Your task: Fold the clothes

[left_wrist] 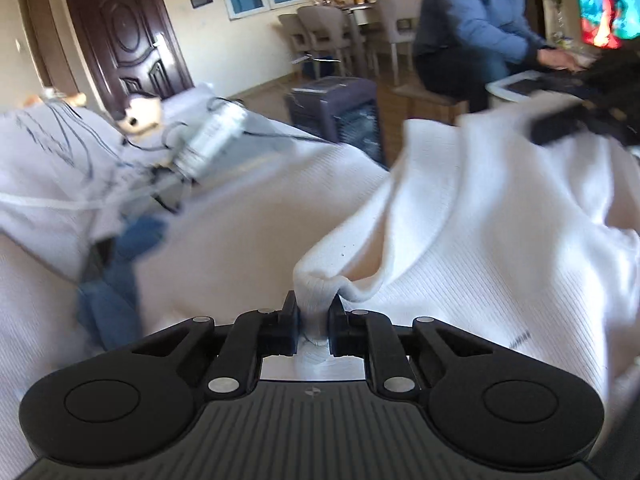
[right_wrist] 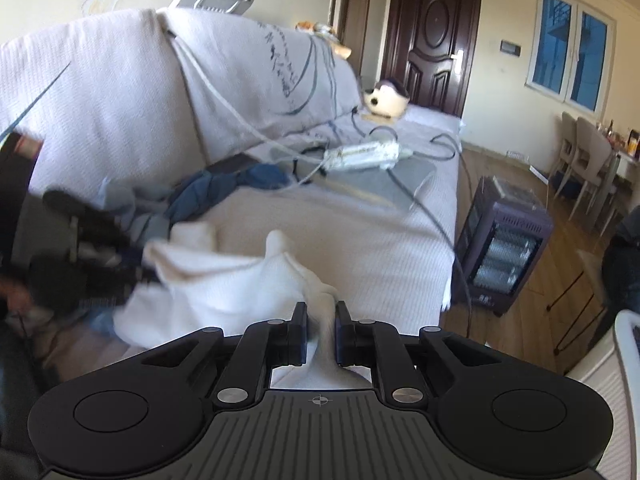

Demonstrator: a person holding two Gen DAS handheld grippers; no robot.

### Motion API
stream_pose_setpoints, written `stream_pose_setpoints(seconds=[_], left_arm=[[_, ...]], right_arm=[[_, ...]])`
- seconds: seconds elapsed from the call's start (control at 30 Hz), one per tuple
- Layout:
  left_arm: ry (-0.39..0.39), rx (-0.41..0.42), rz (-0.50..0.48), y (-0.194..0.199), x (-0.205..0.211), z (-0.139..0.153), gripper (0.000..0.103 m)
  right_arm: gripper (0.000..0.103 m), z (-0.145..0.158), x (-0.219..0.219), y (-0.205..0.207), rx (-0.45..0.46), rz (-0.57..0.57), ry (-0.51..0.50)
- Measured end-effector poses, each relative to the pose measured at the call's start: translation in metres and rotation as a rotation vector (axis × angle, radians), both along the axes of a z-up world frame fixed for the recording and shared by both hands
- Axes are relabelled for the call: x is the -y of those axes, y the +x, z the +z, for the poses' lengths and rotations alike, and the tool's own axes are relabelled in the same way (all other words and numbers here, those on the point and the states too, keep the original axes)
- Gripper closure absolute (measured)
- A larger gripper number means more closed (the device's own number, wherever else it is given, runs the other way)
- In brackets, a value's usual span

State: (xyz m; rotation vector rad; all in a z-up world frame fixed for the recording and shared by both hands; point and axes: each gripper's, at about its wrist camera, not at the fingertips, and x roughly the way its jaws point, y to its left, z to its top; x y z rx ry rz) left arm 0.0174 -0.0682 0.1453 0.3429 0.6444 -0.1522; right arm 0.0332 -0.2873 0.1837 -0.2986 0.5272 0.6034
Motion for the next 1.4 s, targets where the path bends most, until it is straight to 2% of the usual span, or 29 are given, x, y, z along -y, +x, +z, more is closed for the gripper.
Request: stream_pose_setpoints(seconds=[0.13,0.23,0.33,0.47,0.53,0.57,0.63,0.67,0.77,0.83,0.97,1.03,1.13,1.2,1.23,1.3,1.4], left_arm=[[0.055,0.071,0.048,0.065,-0.014,0.036,0.091],[0.061,0.102,0.084,0.125,-0.021,0.049,0.09],[0.079,0.066,0.121,0.174,-0.021,0.032,0.088],[0.165,0.008,0.219,0.219,-0.02,-0.011,0.075],[0.146,-0.043,0.264,0.229,-0.029,-0.028,0.056],[0.116,-0.097,0.269,0.228,-0.035,-0.036,0.039],[0.077,-0.168,0.259,0.217,-0.044,-0.046,0.038],[0.06,-0.193,0.25,0.208,-0.048,-0.049,0.036],[-0.042,-0.24,0.225,0.168,-0.064,-0.041,0.027],[-0.115,-0.249,0.211,0.133,-0.073,-0.03,0.022],[-0.284,-0.278,0.181,0.062,-0.087,-0.008,0.017],[-0.344,-0.308,0.168,0.036,-0.09,-0.008,0.017],[-0.36,-0.36,0.151,0.002,-0.086,-0.023,0.017],[-0.34,-0.374,0.147,-0.014,-0.082,-0.035,0.017],[-0.318,-0.377,0.145,-0.018,-0.079,-0.043,0.017],[-0.288,-0.387,0.132,-0.021,-0.073,-0.062,0.017],[-0.255,-0.384,0.094,-0.016,-0.061,-0.091,0.019]], right_arm=[[0.09,0.01,-0.016,0.044,0.078,-0.054,-0.012],[0.091,0.016,-0.027,0.086,0.115,-0.111,-0.016],[0.091,0.007,-0.041,0.129,0.133,-0.172,-0.041],[0.091,-0.026,-0.061,0.178,0.111,-0.22,-0.105],[0.09,-0.048,-0.068,0.197,0.074,-0.237,-0.119],[0.089,-0.059,-0.071,0.205,0.052,-0.241,-0.121],[0.083,-0.081,-0.073,0.215,-0.015,-0.25,-0.128],[0.076,-0.09,-0.073,0.217,-0.039,-0.252,-0.132],[0.062,-0.101,-0.065,0.207,-0.029,-0.239,-0.128],[0.06,-0.098,-0.056,0.195,-0.021,-0.229,-0.111],[0.06,-0.072,-0.031,0.158,-0.011,-0.176,-0.06],[0.06,-0.06,-0.018,0.129,-0.017,-0.123,-0.062],[0.06,-0.049,0.0,0.084,-0.046,-0.039,-0.081],[0.059,-0.049,0.011,0.054,-0.082,0.007,-0.083],[0.058,-0.051,0.015,0.041,-0.099,0.023,-0.083],[0.047,-0.059,0.022,0.02,-0.129,0.033,-0.082],[0.047,-0.078,0.028,0.006,-0.19,0.026,-0.059]])
